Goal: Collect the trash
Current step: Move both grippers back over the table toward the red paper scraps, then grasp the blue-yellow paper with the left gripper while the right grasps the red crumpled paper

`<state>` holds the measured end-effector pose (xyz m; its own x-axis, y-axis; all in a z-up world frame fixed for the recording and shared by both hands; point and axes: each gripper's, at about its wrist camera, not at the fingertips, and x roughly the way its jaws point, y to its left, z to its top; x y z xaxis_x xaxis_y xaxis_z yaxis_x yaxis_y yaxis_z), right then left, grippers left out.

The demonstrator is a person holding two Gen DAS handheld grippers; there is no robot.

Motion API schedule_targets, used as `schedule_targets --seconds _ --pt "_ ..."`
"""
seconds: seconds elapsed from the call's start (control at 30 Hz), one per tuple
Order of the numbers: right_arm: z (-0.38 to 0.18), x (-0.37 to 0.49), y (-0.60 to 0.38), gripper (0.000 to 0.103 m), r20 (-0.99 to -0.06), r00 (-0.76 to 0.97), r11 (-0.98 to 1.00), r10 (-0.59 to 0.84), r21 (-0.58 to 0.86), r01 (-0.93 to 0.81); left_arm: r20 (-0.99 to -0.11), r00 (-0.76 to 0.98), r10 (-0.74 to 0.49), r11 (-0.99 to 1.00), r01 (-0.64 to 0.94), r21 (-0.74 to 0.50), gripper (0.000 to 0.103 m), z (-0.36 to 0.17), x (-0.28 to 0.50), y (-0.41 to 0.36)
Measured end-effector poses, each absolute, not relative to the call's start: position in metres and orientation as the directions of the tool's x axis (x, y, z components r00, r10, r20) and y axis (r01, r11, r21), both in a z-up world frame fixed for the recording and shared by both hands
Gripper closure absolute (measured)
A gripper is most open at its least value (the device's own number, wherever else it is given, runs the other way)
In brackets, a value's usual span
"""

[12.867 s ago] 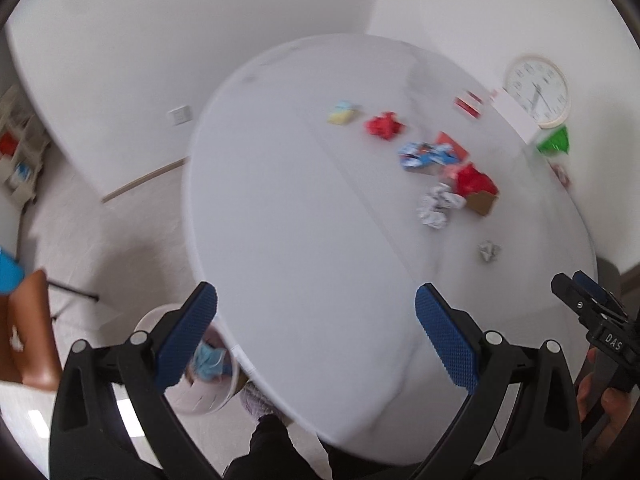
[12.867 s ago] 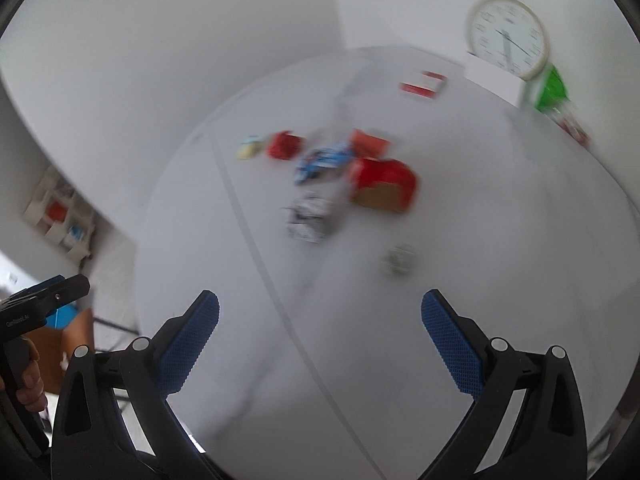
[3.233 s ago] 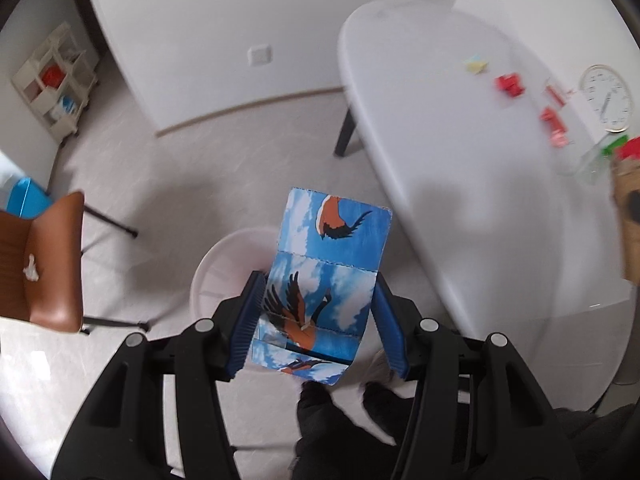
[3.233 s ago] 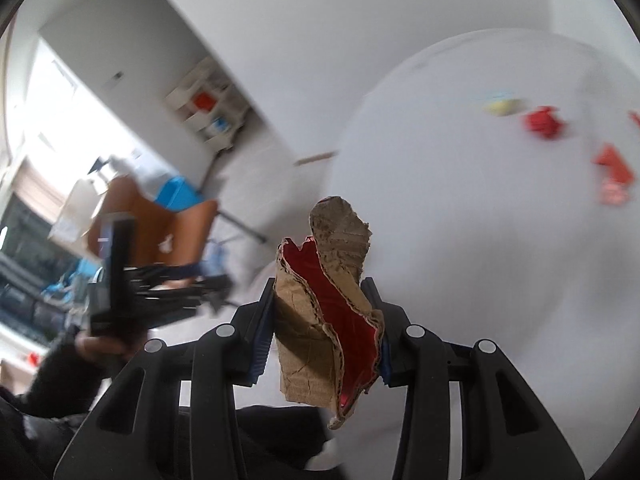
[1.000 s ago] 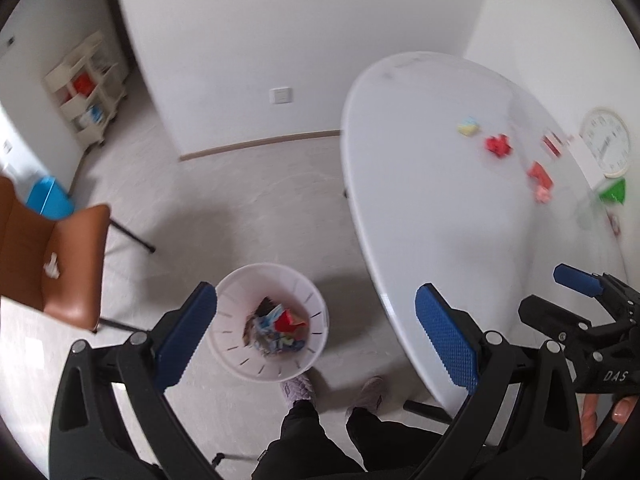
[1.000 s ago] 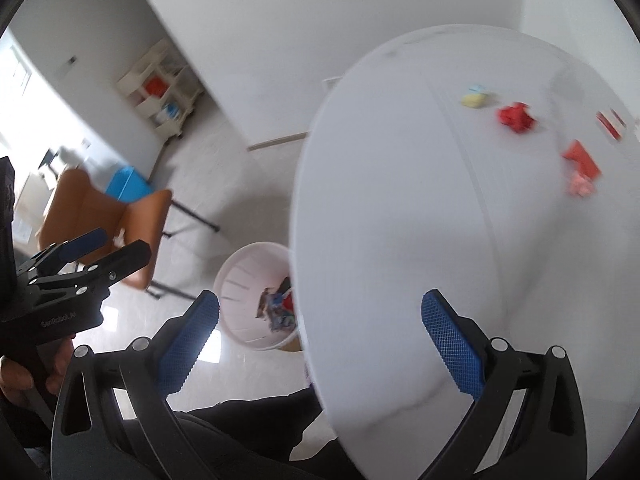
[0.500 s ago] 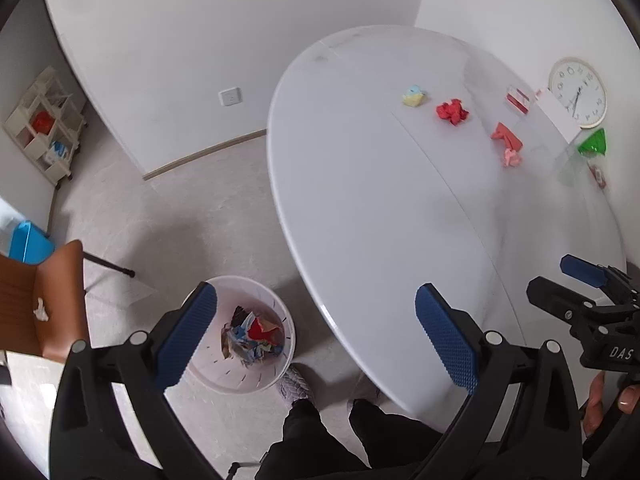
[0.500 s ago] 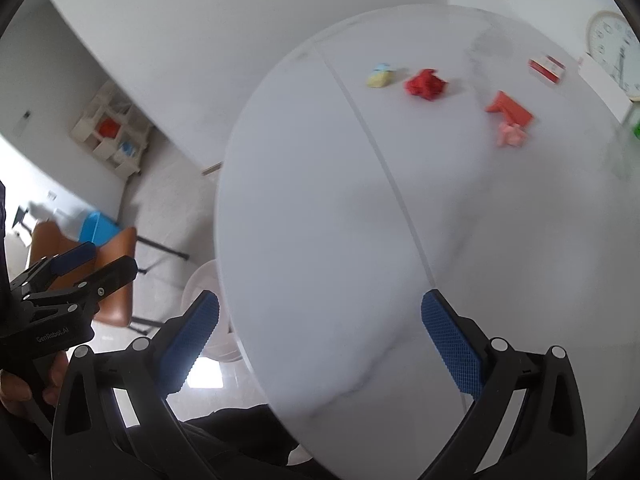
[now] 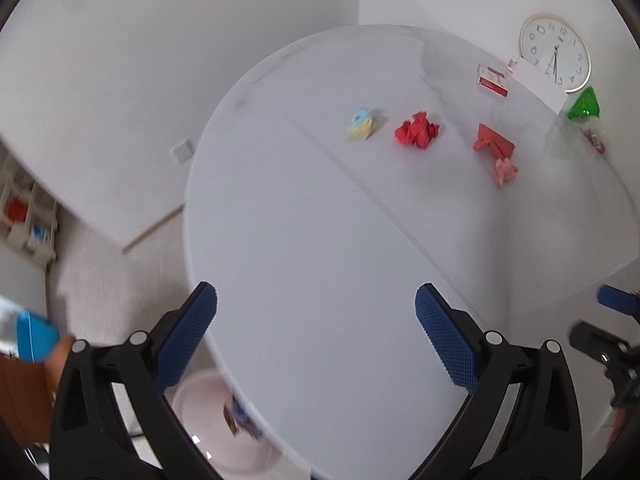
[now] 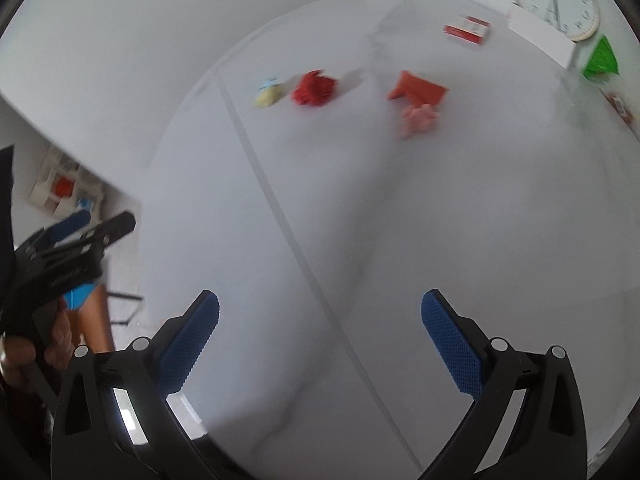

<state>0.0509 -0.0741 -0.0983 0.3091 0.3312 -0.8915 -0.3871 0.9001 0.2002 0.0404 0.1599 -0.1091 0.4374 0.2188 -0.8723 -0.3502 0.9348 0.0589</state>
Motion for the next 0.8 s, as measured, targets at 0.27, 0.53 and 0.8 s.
schedule_targets --seconds 0.27,0.53,0.8 --pt "-0.118 0.116 -0.096 0.003 -0.904 0.328 0.948 0.274 0.197 -0.25 -0.851 0.478 0.218 0.957 -0.274 0.092 0.009 -0.152 0.174 0.181" --pt "-0.126 0.156 -0.102 0.003 -0.912 0.335 0.963 0.238 0.176 -0.204 -0.871 0.444 0.21 0.966 -0.233 0.114 0.032 -0.202 0.26 0.199" --pt "-0.128 0.174 -0.082 0.003 -0.909 0.332 0.955 0.253 0.181 -0.234 -0.873 0.468 0.141 0.978 -0.202 0.049 0.051 -0.216 0.273 0.207"
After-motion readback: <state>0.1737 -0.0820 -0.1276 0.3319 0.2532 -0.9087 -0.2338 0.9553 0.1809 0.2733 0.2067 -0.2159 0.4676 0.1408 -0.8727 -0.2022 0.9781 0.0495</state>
